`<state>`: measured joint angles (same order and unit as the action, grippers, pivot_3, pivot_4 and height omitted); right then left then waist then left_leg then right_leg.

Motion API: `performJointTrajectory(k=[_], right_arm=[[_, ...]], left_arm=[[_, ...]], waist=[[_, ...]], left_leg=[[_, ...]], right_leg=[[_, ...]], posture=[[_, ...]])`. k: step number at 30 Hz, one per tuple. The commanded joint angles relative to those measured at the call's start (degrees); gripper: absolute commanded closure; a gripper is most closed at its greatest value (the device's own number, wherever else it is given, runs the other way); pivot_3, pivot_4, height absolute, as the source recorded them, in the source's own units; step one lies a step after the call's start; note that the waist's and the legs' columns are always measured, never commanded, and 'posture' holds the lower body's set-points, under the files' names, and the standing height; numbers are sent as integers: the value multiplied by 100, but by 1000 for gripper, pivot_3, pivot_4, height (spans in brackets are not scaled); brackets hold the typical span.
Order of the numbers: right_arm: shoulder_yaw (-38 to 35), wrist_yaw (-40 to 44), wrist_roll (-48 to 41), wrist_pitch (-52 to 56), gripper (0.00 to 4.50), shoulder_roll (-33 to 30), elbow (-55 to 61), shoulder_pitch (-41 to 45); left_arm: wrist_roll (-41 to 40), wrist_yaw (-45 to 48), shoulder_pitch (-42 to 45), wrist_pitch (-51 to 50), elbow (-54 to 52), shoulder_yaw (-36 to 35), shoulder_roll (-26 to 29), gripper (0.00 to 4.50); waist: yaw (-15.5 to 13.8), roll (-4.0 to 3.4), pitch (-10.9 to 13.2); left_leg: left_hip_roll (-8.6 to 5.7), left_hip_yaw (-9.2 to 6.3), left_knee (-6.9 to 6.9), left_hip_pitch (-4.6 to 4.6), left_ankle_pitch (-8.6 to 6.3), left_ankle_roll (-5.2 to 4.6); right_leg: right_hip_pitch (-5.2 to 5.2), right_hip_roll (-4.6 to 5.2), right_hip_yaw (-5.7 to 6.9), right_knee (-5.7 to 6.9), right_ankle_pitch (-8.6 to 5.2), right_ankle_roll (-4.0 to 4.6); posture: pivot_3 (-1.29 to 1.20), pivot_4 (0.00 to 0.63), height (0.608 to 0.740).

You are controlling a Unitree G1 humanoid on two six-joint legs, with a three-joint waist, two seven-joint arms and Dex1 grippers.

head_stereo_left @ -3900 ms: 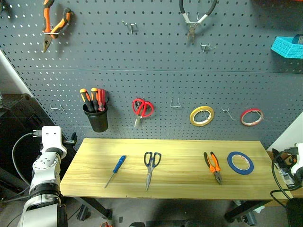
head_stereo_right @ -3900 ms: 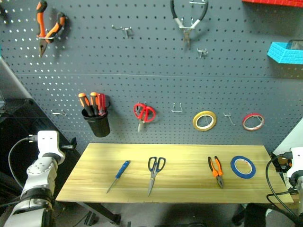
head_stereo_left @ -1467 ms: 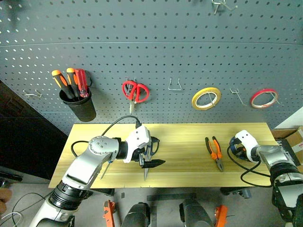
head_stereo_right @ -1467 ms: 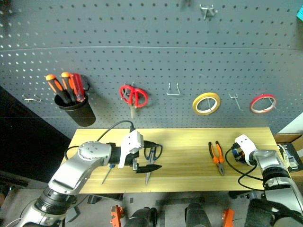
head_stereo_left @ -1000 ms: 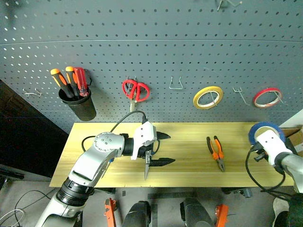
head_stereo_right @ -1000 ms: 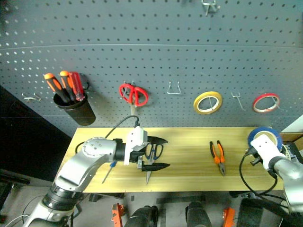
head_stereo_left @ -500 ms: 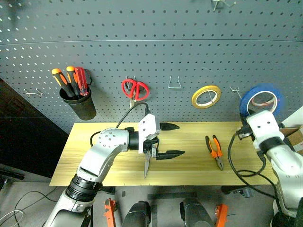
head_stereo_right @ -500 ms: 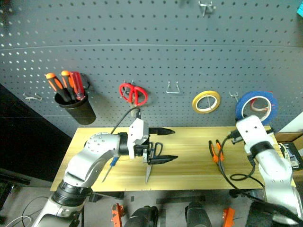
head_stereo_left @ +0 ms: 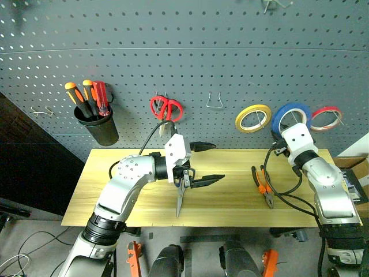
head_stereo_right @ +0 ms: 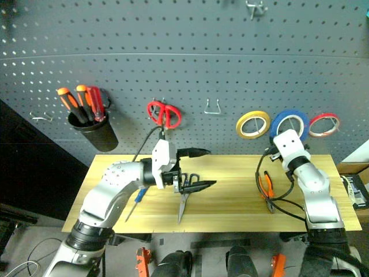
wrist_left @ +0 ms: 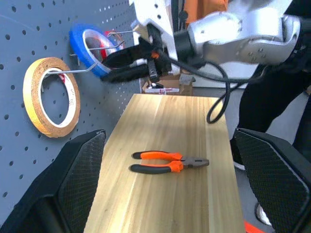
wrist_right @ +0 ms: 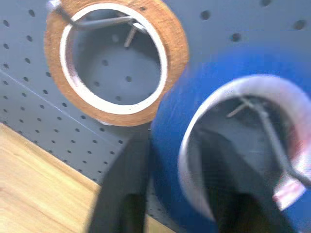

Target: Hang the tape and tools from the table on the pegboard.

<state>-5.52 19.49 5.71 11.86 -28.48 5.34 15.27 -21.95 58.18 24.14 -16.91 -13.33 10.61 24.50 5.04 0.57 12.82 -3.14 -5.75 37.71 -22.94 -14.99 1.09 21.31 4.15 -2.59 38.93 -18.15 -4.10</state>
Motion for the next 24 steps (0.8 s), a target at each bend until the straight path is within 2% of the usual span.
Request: performJointTrajectory(k=[1, 4, 6, 9, 13, 19, 24], right_arm=[[-74, -156, -20, 265, 1500, 148, 643, -458], [-163, -353, -105, 857, 506, 479, 1239, -1055], [-161, -554, -111, 1515, 53, 814, 1650, -1490], [-36, -797, -45, 2632, 53, 1229, 1701, -1567], [166, -793, -94, 3831, 53, 1440, 1407, -1192], [183, -757, -235, 4121, 53, 1559, 392, -404], [234, -699, -282, 4053, 53, 1400, -495, -18]], left_arm=[[-40, -13, 1, 58, 151, -223, 126, 0], [527, 80, -34, 622, 672, -113, 469, 0], [909, 210, -50, 1106, 1117, -26, 739, 0], [1050, 383, -13, 1477, 1498, 10, 858, 0], [1067, 514, 57, 1631, 1697, 20, 830, 0], [1073, 579, 62, 1642, 1714, 33, 795, 0], [1056, 574, 10, 1557, 1616, 37, 784, 0]], waist=[[-7, 0, 0], [-3, -1, 0], [10, -3, -2], [25, -5, -2], [24, -5, -2], [23, -5, -2], [32, -5, -2]], left_leg=[[0, -4, 1, 0, 0, 0], [-1, -3, 2, 1, 0, 0], [2, -7, 3, 4, 0, 0], [3, -7, 2, 4, 0, 0], [-5, -8, 10, 5, -1, -1], [-4, -16, 8, 4, 0, -1], [-5, -13, 8, 1, -1, -1]], right_leg=[[-1, 0, 3, 0, 0, 0], [0, 0, 1, 5, 0, 0], [0, -4, 2, 7, 0, 0], [4, -6, -2, 9, 0, 1], [4, 2, -4, 9, 4, 1], [6, -2, 4, 13, 6, 3], [8, 0, 4, 7, 6, 3]], posture=[[-139, 214, 740], [-144, 215, 740], [-153, 216, 740], [-158, 217, 740], [-155, 214, 740], [-143, 210, 740], [-130, 212, 740]])
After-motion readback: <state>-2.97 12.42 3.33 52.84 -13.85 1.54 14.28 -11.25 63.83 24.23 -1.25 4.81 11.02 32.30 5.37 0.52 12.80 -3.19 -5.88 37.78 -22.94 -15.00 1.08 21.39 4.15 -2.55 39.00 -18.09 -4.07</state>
